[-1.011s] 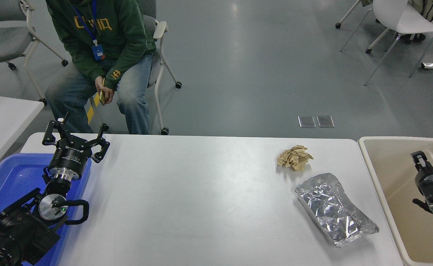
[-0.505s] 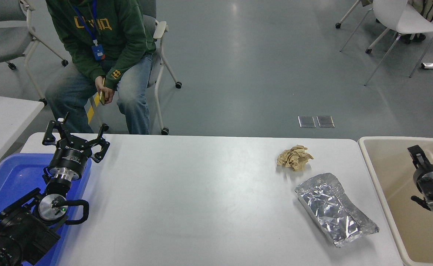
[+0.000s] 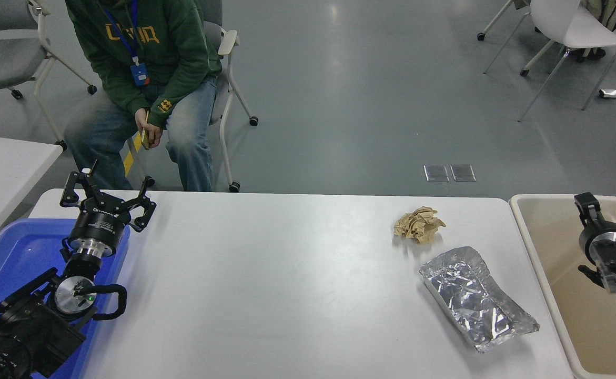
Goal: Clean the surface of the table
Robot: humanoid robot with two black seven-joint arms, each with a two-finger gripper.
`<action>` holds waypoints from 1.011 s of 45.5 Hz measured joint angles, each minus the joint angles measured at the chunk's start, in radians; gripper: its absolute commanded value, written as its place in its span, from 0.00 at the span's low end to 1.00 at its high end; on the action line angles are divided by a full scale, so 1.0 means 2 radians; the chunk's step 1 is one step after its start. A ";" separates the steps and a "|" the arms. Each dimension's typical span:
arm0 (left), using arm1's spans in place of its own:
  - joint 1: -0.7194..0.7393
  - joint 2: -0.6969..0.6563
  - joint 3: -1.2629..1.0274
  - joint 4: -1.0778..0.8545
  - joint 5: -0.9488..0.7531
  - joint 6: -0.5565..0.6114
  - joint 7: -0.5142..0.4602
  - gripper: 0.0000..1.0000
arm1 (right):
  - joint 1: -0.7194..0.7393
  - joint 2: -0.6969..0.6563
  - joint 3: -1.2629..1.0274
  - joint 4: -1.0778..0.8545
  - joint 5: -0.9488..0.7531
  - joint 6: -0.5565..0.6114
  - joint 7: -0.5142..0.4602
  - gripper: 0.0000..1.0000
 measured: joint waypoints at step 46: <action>0.000 0.000 0.000 0.000 0.000 -0.001 0.000 1.00 | -0.006 -0.104 0.208 0.477 0.016 0.026 0.073 1.00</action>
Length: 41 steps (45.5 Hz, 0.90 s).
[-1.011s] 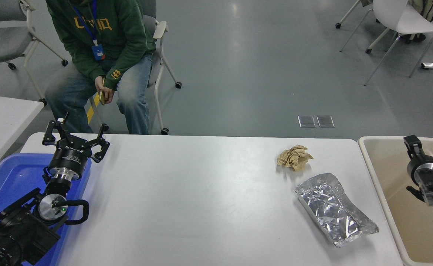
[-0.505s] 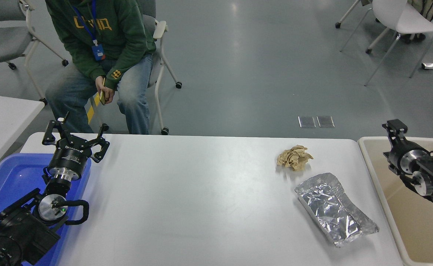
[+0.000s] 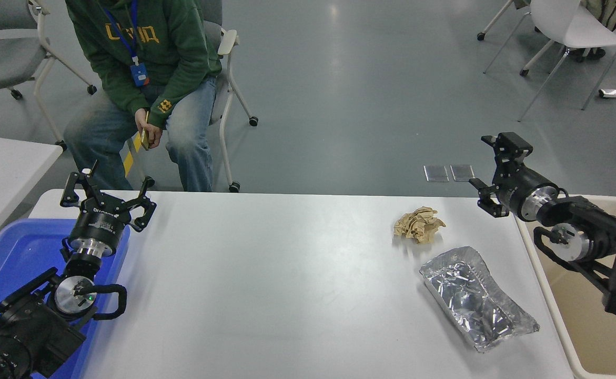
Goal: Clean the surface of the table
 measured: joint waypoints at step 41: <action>0.000 0.000 0.000 0.000 0.000 0.000 0.000 1.00 | -0.076 0.126 0.075 0.038 -0.001 0.006 0.104 1.00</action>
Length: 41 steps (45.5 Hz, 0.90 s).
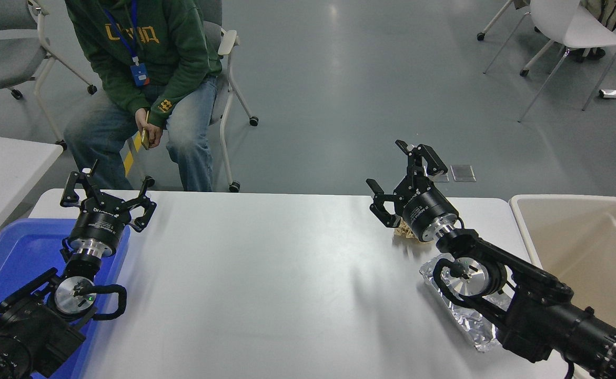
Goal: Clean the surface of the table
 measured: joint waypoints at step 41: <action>0.000 0.000 0.000 0.000 0.000 0.000 0.000 1.00 | -0.003 -0.018 -0.010 -0.011 -0.015 -0.014 0.002 1.00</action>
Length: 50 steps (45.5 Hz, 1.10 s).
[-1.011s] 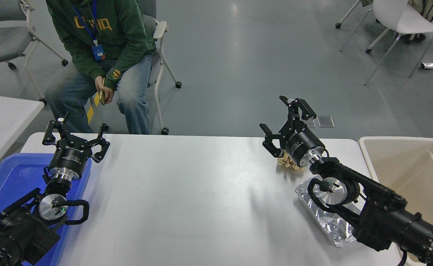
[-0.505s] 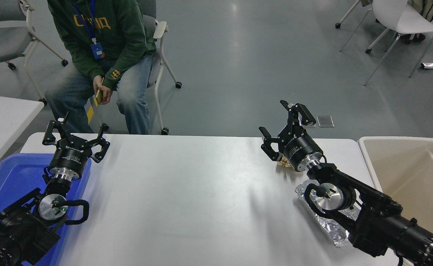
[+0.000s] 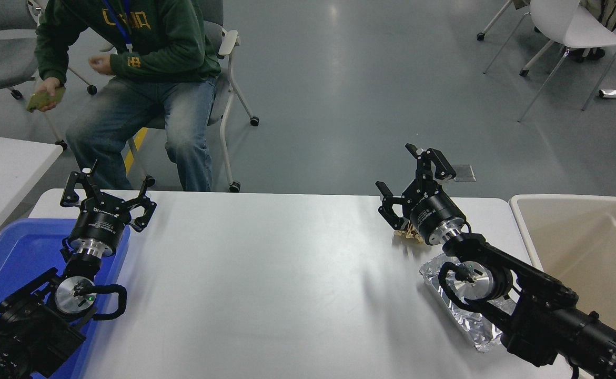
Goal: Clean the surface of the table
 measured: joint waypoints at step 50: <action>0.000 0.000 0.000 0.000 0.000 0.000 0.000 1.00 | 0.177 -0.233 -0.337 0.004 -0.148 0.006 -0.056 1.00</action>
